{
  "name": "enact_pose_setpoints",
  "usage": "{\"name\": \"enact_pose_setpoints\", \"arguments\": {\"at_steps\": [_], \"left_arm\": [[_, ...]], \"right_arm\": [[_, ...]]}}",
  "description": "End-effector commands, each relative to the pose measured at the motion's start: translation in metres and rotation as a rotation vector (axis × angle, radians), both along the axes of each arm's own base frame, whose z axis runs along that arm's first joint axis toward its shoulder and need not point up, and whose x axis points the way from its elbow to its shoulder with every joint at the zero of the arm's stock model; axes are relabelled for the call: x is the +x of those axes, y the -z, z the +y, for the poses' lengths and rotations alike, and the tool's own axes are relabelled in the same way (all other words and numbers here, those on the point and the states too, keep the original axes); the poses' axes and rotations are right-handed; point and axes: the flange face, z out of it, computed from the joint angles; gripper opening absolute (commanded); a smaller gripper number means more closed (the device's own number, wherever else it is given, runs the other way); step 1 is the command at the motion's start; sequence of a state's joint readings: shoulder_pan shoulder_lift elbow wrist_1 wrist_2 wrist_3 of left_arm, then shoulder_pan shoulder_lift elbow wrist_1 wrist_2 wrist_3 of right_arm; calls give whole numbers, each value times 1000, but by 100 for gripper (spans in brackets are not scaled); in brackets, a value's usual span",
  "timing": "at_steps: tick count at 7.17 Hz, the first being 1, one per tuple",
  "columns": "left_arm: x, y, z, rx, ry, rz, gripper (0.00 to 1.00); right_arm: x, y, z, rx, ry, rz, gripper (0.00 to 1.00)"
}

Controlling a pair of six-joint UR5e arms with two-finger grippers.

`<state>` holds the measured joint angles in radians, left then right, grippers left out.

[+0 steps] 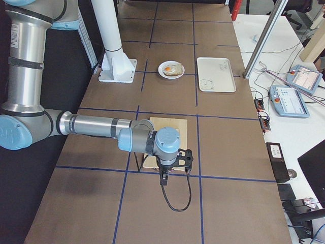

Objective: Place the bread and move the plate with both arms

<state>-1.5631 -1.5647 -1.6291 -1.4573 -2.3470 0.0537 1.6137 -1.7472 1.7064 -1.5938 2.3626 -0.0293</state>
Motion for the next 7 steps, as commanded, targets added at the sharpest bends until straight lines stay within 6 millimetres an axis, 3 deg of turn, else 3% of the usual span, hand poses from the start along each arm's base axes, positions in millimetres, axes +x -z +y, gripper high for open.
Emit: {"name": "enact_pose_setpoints", "arguments": {"at_steps": [1, 7], "left_arm": [[-1, 1, 0, 3, 2, 2, 100], [-1, 1, 0, 4, 2, 2, 100]], "right_arm": [[0, -2, 0, -8, -4, 0, 100], [0, 8, -8, 18, -1, 1, 100]]}}
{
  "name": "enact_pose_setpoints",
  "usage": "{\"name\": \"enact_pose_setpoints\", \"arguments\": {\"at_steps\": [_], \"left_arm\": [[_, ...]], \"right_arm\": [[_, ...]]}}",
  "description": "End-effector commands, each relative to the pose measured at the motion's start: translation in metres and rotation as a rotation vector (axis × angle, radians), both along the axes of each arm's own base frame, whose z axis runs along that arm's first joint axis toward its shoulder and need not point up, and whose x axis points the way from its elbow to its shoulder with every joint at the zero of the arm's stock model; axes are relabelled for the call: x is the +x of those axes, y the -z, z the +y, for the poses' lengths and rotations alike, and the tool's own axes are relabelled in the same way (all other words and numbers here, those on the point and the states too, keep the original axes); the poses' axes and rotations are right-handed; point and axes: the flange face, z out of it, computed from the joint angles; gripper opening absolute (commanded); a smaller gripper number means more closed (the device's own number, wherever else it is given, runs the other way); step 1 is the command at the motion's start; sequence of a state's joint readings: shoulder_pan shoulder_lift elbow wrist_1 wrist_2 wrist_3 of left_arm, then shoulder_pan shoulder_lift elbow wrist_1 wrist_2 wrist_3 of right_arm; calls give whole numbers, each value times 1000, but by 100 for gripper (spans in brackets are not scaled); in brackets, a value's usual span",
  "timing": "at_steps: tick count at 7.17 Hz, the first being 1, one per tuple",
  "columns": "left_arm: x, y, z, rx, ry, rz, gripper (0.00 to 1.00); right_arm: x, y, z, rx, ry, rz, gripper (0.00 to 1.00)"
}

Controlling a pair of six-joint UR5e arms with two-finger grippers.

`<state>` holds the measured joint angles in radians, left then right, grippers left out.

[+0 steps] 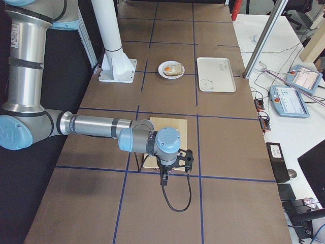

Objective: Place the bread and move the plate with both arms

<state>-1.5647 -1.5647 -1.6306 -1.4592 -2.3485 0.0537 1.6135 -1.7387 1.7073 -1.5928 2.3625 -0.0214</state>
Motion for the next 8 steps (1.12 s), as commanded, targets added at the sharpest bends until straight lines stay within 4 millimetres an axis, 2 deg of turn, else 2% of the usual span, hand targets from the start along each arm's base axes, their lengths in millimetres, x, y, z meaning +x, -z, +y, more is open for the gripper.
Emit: {"name": "enact_pose_setpoints", "arguments": {"at_steps": [1, 2, 3, 4, 6, 7, 8], "left_arm": [[0, 5, -1, 10, 0, 0, 100], [0, 10, 4, 19, 0, 0, 100], [-1, 19, 5, 39, 3, 0, 100], [-2, 27, 5, 53, 5, 0, 100], [-3, 34, 5, 66, 7, 0, 100], [-5, 35, 13, 69, 12, 0, 100], [-5, 38, 14, 74, 12, 0, 100]], "right_arm": [[0, 13, -12, 29, -1, 3, 100], [0, 35, -19, 75, 0, 3, 100], [-11, 60, -25, 121, 26, 10, 100], [-17, 70, -29, 140, 38, 5, 100], [-30, 84, -31, 49, -66, -19, 100], [-40, 90, -24, 103, -61, -36, 100], [-59, 83, -10, 112, -47, -56, 100]]}}
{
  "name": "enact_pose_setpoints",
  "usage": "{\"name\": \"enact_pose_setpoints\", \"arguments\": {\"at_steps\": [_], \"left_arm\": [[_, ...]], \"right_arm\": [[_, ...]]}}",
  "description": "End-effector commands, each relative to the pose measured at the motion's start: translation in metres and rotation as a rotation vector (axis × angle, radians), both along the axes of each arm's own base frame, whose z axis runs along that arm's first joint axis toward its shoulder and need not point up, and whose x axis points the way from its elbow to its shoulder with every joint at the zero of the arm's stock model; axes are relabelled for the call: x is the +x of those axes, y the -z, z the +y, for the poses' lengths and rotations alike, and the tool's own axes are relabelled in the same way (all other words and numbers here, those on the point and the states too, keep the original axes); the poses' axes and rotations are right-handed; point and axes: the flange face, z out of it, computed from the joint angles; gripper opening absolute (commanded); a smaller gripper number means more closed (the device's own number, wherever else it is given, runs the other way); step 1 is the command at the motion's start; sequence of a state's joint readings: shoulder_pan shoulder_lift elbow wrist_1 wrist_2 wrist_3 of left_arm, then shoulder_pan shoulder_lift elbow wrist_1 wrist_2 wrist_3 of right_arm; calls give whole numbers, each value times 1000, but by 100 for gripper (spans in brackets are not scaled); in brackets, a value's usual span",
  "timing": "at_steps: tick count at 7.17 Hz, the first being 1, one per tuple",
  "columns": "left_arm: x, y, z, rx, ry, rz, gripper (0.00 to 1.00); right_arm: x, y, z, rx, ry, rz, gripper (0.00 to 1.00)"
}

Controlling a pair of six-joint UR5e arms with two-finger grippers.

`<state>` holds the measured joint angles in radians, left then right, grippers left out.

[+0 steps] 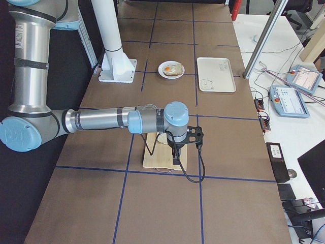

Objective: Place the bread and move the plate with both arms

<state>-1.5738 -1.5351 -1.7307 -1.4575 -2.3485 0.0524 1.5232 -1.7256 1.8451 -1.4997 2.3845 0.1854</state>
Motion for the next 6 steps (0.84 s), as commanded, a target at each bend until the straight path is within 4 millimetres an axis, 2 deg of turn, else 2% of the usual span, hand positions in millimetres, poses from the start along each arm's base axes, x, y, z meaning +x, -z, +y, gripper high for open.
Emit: {"name": "enact_pose_setpoints", "arguments": {"at_steps": [1, 2, 3, 4, 5, 6], "left_arm": [[-1, 5, 3, 10, 2, 0, 100], [-1, 6, 3, 14, 2, -3, 100], [-1, 7, 3, 15, 2, -3, 100], [-1, 7, 3, 15, 2, -5, 100], [-1, 7, 3, 15, 2, -5, 100], [-1, 10, 3, 20, 3, -2, 100]], "right_arm": [[-41, -1, 20, -23, -39, -48, 100], [-75, 6, 24, -44, -71, -87, 100], [-99, -7, 44, -57, -67, -95, 100], [-114, -20, 47, -39, -41, -106, 100], [-125, -42, 47, -27, -29, -84, 100], [-142, -43, 46, -44, -43, -58, 100]]}}
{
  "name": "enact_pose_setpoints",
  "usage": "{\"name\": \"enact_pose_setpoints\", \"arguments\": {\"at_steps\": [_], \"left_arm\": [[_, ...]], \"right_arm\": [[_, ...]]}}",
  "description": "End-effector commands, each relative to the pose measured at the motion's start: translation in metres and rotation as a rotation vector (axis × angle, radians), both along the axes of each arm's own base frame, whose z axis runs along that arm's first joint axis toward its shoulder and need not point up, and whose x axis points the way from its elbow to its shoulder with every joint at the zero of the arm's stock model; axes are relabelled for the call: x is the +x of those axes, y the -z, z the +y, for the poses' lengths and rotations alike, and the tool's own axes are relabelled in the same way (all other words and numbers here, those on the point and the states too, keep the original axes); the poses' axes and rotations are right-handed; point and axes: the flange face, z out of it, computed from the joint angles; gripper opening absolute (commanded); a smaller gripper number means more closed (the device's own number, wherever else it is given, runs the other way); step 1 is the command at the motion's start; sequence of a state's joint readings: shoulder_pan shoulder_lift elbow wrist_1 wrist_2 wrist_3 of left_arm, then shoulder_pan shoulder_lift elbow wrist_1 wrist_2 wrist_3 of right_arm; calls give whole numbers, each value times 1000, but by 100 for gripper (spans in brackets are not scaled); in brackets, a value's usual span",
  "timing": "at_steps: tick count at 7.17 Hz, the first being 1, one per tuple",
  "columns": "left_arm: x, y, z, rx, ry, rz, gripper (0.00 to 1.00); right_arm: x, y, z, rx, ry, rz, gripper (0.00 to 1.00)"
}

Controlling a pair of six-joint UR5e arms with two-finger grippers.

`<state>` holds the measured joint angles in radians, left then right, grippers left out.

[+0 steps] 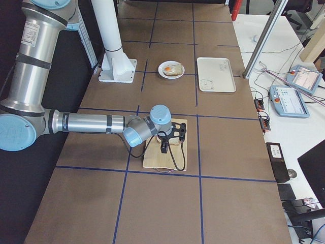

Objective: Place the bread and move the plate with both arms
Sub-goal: 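Lower the right gripper onto the bread slice on the bamboo board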

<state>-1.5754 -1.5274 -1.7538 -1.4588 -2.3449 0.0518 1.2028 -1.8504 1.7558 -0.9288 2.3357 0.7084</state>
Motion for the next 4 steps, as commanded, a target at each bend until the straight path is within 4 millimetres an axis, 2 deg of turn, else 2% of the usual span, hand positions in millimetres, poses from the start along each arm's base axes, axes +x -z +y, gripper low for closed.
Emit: {"name": "enact_pose_setpoints", "arguments": {"at_steps": [1, 4], "left_arm": [[0, 2, 4, 3, 0, 4, 100], [0, 1, 6, 0, 0, 4, 100]], "right_arm": [[-43, -4, -3, -12, 5, 34, 100], [-76, -3, -8, 1, 44, 51, 100]]}}
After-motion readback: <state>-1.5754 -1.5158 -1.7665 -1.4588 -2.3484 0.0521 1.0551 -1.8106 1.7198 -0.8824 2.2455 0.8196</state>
